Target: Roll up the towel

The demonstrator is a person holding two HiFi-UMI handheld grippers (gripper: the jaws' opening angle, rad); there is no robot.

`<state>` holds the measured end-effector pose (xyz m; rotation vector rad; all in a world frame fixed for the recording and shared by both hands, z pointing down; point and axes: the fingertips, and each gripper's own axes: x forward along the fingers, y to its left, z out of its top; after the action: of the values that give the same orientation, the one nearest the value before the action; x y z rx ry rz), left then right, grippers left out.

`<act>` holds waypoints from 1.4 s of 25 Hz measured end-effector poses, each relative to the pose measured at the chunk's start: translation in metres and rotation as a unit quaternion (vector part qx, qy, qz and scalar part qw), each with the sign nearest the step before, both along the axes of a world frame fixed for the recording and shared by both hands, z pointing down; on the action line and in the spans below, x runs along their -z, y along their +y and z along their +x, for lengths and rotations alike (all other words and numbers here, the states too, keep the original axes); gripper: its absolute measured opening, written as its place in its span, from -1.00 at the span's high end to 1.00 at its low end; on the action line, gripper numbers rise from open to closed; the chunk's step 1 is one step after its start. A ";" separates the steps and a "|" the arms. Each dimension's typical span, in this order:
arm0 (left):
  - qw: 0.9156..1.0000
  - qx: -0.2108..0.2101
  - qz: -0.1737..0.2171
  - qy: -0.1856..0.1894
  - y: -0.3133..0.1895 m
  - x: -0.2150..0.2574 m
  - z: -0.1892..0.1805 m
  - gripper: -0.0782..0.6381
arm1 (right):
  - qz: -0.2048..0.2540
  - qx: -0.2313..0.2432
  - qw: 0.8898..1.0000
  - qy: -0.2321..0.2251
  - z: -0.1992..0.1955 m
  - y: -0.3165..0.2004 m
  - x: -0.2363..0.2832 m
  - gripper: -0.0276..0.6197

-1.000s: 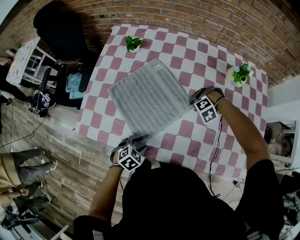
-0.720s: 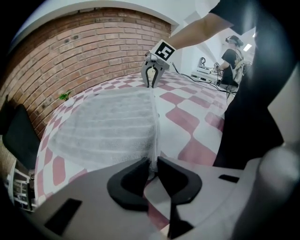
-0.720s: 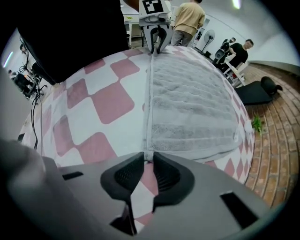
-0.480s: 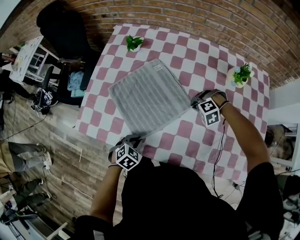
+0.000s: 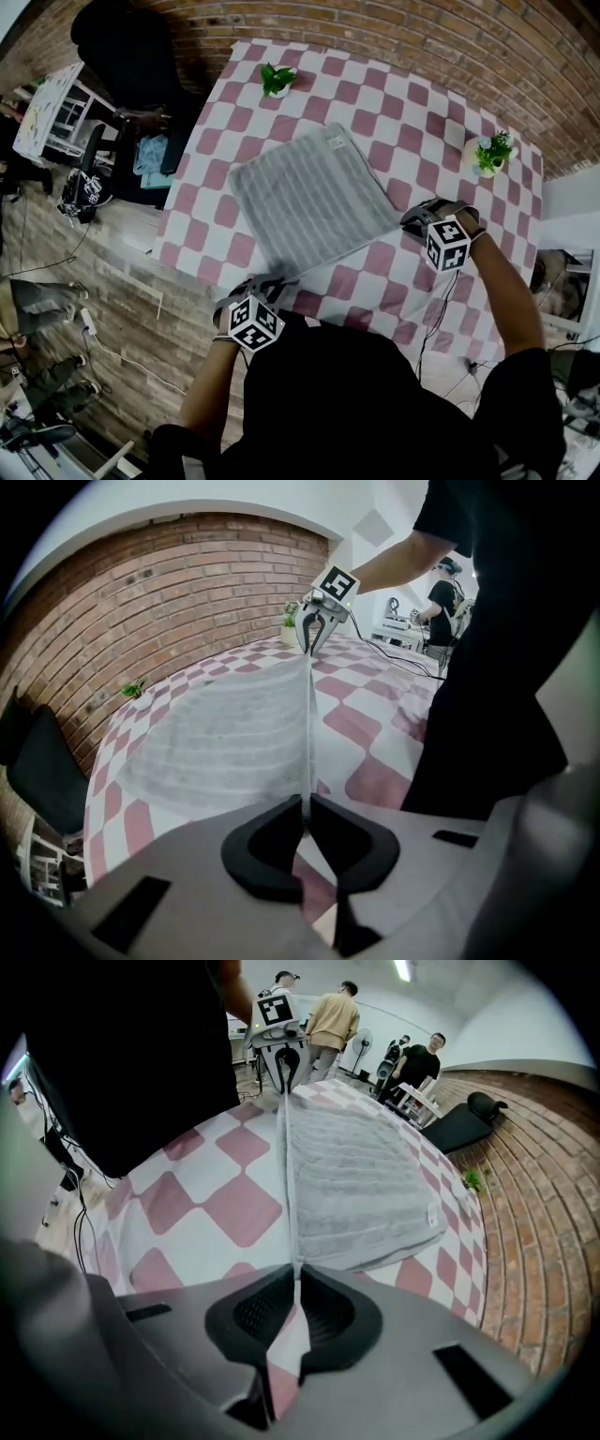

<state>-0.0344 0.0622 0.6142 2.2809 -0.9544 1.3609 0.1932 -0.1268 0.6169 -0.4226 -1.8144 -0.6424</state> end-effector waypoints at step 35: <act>0.983 0.151 0.104 0.007 -0.197 0.033 -0.195 0.70 | 0.149 -0.111 0.976 -0.117 -0.209 -0.214 0.024 0.85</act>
<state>-0.2295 -0.1348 0.5808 2.1697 -1.4297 1.1602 -0.0162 -0.3404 0.5932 0.0604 -1.9121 -0.8186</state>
